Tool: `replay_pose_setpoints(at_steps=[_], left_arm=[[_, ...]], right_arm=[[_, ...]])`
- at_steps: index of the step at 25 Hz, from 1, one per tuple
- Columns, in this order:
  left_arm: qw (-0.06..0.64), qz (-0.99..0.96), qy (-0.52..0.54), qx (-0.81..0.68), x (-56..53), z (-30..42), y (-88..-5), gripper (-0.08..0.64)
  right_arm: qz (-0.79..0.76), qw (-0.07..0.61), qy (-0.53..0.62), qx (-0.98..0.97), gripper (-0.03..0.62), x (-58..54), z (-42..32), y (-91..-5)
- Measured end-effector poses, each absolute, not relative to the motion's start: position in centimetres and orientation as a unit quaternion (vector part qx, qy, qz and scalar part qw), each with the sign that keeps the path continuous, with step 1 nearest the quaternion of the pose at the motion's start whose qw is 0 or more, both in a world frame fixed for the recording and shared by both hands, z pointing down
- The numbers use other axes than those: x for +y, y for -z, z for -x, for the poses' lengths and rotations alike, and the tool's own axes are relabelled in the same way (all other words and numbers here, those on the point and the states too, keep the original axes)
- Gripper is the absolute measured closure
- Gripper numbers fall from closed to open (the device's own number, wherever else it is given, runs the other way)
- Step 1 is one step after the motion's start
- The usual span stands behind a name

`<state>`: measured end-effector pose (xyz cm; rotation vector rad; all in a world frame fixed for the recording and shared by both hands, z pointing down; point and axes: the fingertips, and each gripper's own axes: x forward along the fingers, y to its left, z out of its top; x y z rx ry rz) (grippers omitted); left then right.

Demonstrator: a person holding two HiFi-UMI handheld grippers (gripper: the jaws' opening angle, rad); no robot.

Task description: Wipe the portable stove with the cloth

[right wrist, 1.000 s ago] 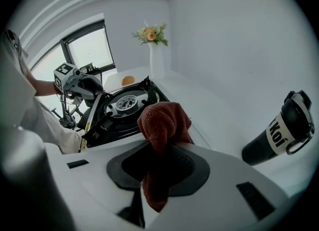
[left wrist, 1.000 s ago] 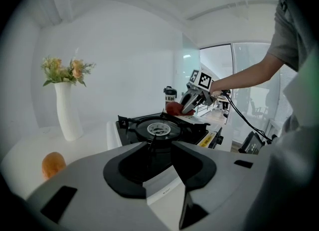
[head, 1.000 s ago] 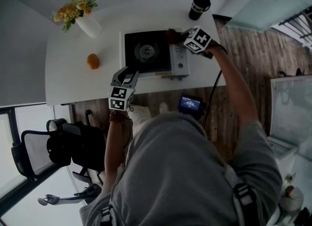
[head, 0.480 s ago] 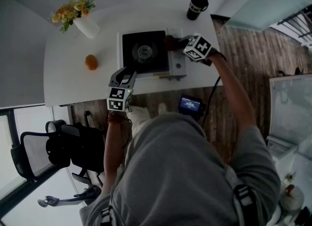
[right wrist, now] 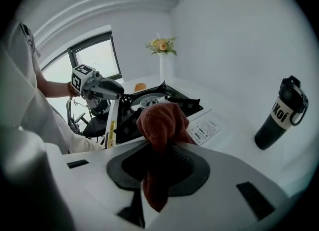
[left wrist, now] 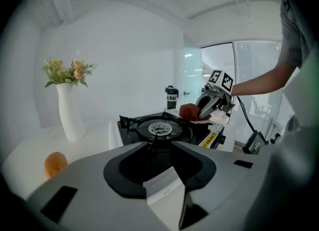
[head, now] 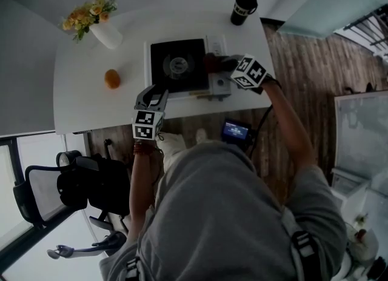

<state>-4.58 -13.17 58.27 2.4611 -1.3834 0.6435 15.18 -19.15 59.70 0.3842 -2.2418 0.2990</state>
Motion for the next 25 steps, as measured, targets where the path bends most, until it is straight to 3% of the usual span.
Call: replay_pose_setpoints(at_steps=[25], left_arm=[[0.116, -0.841, -0.226, -0.478, -13.1, 4.5, -58.4, 0.405]], right_arm=[[-0.185, 0.348, -0.145, -0.908, 0.503, -12.5, -15.9, -59.5]])
